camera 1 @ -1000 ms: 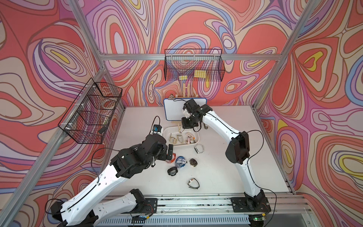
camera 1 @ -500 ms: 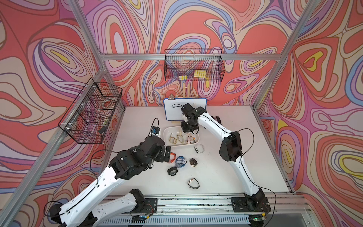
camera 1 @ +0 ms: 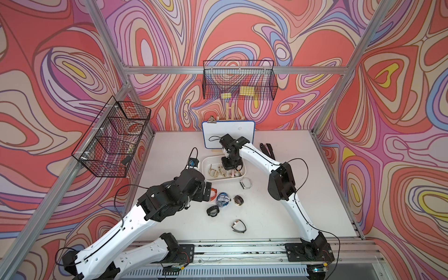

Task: Put the watch into the storage box
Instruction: Place the watch in the storage box.

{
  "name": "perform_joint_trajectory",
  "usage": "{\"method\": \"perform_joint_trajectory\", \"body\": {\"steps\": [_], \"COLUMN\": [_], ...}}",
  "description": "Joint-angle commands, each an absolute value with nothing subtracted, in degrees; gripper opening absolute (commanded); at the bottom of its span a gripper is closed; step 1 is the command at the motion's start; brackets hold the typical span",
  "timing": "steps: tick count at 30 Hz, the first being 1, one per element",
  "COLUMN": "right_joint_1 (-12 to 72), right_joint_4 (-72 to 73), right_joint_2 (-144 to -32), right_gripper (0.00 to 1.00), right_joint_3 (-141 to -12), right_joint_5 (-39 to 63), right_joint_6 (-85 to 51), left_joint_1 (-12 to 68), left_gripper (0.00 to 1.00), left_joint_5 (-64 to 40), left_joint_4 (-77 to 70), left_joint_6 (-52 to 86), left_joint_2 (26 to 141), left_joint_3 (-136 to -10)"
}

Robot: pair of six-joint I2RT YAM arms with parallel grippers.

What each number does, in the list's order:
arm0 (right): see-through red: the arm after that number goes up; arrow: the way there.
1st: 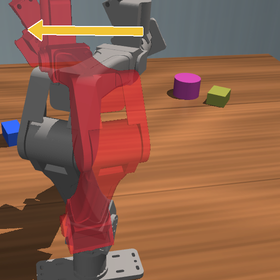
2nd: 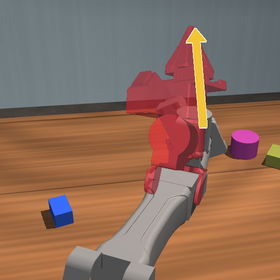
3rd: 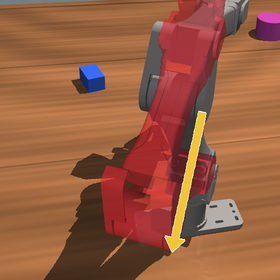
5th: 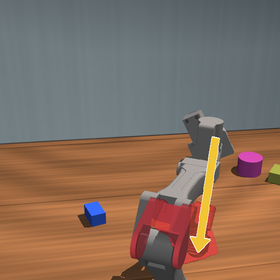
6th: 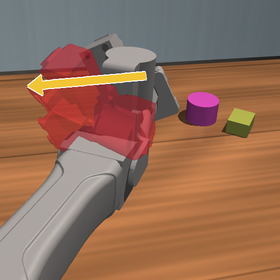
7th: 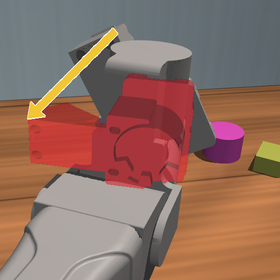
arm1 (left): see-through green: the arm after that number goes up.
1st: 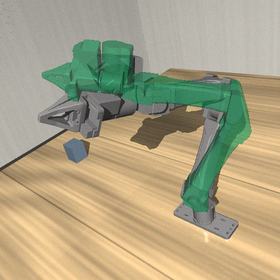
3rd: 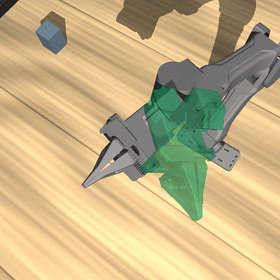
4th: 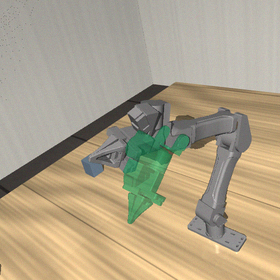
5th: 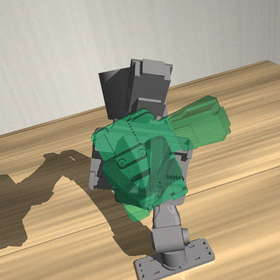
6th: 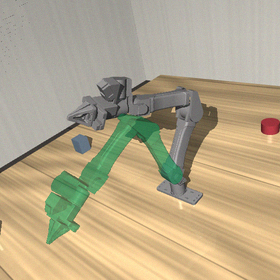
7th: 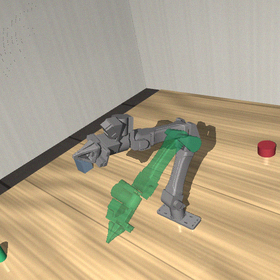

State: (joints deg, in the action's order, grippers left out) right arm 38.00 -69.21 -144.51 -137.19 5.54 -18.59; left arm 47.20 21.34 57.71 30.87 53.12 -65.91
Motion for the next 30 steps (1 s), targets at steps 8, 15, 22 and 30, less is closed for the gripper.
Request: {"method": "perform_joint_trajectory", "body": {"steps": [8, 15, 22, 30], "right_joint_1": [39.35, 39.30, 39.29, 38.26], "right_joint_4": [-68.01, -63.35, -61.83, -58.95], "right_joint_2": [-143.55, -136.82, -130.05, -120.12], "right_gripper": [0.25, 0.40, 0.46, 0.47], "right_joint_3": [-132.63, -129.42, -126.01, -117.25], "right_joint_5": [2.75, 5.04, 4.83, 4.10], "right_joint_6": [-18.77, -19.95, -19.94, -20.03], "left_joint_1": [46.84, 46.75, 46.87, 46.80], "left_gripper": [1.00, 1.00, 1.00, 1.00], "left_joint_5": [20.57, 19.74, 17.82, 13.01], "left_joint_4": [57.35, 57.48, 56.63, 53.65], "left_joint_6": [31.52, 32.07, 32.28, 31.34], "left_joint_2": [52.92, 53.56, 55.09, 59.19], "left_joint_3": [-64.65, -65.21, -66.08, -67.90]}}
